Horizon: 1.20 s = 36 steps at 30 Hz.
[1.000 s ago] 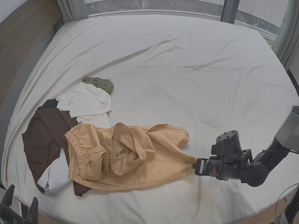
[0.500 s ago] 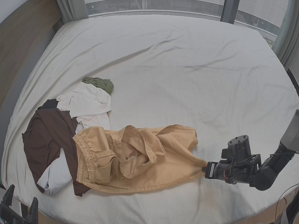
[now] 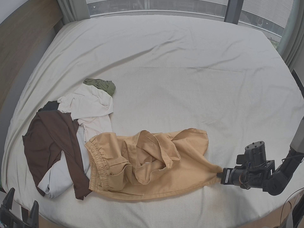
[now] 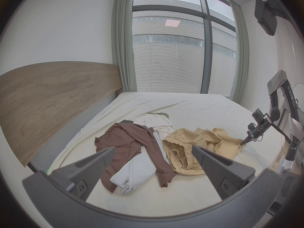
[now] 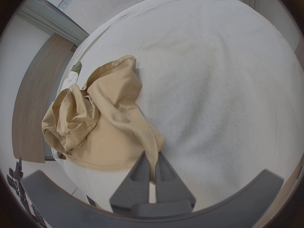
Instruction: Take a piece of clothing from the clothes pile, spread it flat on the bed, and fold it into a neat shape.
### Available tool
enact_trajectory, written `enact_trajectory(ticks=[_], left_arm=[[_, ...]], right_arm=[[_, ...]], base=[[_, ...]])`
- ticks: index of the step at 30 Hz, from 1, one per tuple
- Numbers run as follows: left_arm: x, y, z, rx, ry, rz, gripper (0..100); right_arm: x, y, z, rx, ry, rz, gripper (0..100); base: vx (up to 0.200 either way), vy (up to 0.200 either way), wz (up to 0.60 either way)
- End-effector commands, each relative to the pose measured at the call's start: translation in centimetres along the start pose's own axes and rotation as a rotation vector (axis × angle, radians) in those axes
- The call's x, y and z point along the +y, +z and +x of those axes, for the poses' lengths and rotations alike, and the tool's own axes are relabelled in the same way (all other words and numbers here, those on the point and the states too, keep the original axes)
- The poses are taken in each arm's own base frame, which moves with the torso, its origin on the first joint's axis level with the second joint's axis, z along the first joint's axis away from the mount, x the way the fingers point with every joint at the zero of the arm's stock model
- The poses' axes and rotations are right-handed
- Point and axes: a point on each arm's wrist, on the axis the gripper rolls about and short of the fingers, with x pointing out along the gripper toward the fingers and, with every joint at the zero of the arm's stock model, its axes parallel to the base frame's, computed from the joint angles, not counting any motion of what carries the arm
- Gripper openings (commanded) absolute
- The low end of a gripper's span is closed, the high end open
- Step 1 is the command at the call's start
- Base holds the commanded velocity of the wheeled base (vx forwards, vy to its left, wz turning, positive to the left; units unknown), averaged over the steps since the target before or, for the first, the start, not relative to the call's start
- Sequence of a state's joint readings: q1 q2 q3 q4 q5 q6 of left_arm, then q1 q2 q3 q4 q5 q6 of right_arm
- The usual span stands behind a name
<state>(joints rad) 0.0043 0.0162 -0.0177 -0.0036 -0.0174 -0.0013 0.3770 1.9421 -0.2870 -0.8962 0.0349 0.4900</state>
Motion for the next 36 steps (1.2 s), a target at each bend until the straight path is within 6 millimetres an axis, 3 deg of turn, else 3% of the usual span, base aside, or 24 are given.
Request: enact_trajectory(ticks=[1, 10, 25, 26, 35, 36], left_arm=[[0.0, -0.5, 0.0, 0.001, 0.001, 0.0, 100], [0.0, -0.5, 0.0, 0.002, 0.001, 0.0, 100], [0.0, -0.5, 0.0, 0.001, -0.001, -0.002, 100], [0.0, -0.5, 0.0, 0.001, -0.001, -0.002, 100], [0.0, -0.5, 0.0, 0.002, 0.001, 0.001, 100], [0.0, -0.5, 0.0, 0.004, -0.001, 0.003, 100]], right_arm=[[-1.2, -0.7, -0.4, 0.018, -0.021, 0.02, 0], [-1.8, -2.3, -1.4, 0.047, -0.012, 0.019, 0], [-1.7, -2.5, -1.4, 0.023, 0.012, 0.012, 0], [-1.7, -2.5, -1.4, 0.023, 0.012, 0.012, 100], [-0.9, -1.2, -3.5, -0.14, 0.095, -0.003, 100], [-0.5, -0.6, -5.0, -0.23, 0.143, -0.014, 100]], base=[[0.0, 0.0, 0.0], [0.0, 0.0, 0.0], [0.0, 0.0, 0.0], [0.0, 0.0, 0.0], [0.0, 0.0, 0.0], [0.0, 0.0, 0.0]])
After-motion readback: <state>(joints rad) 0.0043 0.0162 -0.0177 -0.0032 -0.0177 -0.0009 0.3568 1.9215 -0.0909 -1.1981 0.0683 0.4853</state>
